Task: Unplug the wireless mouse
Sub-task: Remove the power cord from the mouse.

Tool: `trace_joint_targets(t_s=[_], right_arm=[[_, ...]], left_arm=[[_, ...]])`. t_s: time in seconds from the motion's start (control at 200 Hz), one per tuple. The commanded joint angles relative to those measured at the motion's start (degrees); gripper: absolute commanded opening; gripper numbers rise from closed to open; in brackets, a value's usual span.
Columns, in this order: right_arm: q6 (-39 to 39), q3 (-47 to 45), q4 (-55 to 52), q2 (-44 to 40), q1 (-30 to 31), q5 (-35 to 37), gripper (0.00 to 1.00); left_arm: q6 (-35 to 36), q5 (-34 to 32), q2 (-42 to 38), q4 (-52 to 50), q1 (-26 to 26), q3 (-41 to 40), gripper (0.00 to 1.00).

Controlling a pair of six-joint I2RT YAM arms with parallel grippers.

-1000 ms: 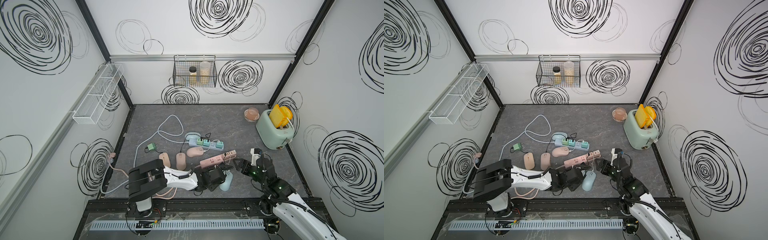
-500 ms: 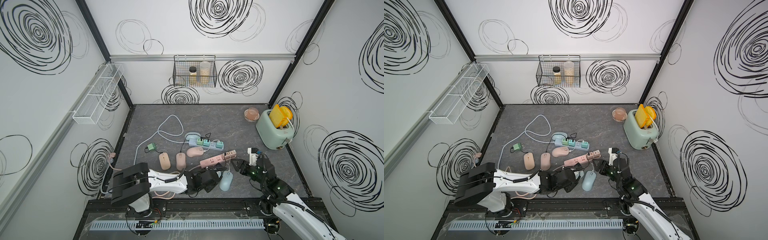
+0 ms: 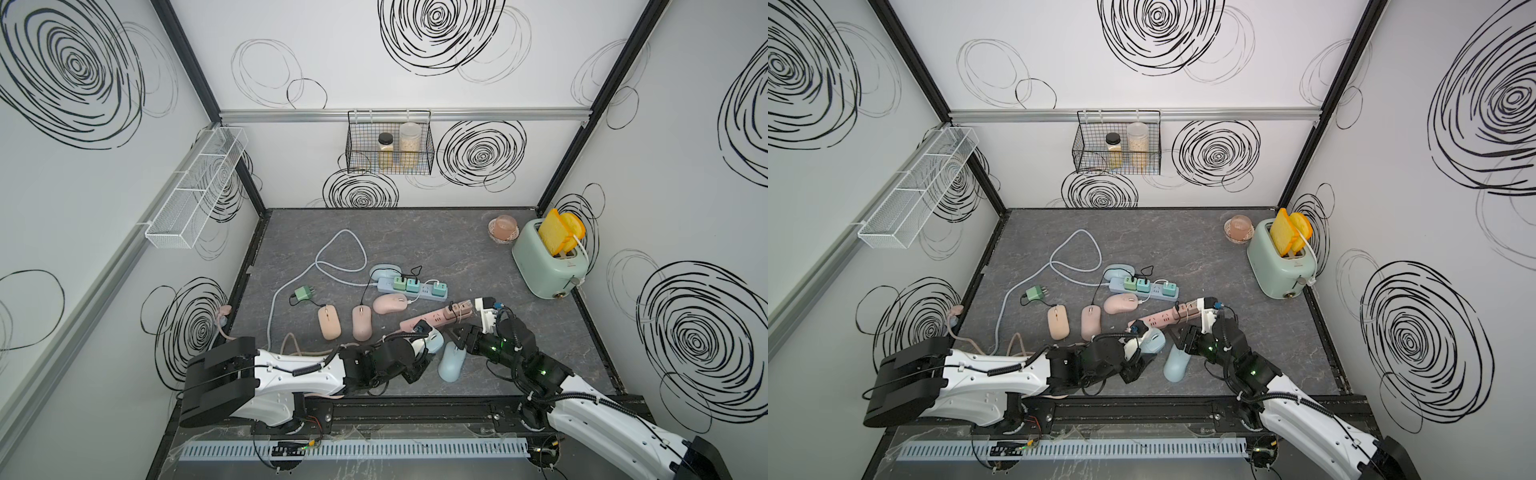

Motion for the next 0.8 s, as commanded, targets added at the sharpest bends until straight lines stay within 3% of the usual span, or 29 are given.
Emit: trace_joint_targets(t_s=[0.0, 0.43, 0.64, 0.795], right_arm=[[2.8, 1.0, 5.9, 2.2, 1.1, 1.0, 0.58], [6.6, 2.7, 9.1, 7.4, 2.9, 1.6, 0.43], [8.6, 2.8, 11.0, 8.4, 3.1, 2.0, 0.30], [10.5, 3.1, 12.1, 10.4, 3.5, 1.6, 0.28]], left_arm=[[-1.7, 1.1, -1.0, 5.5, 0.7, -0.7, 0.00], [-6.0, 3.1, -1.1, 8.3, 1.8, -1.3, 0.00], [-8.5, 3.0, -1.5, 9.4, 2.1, -1.8, 0.00], [-10.3, 3.2, -1.6, 10.5, 2.4, -2.0, 0.00]])
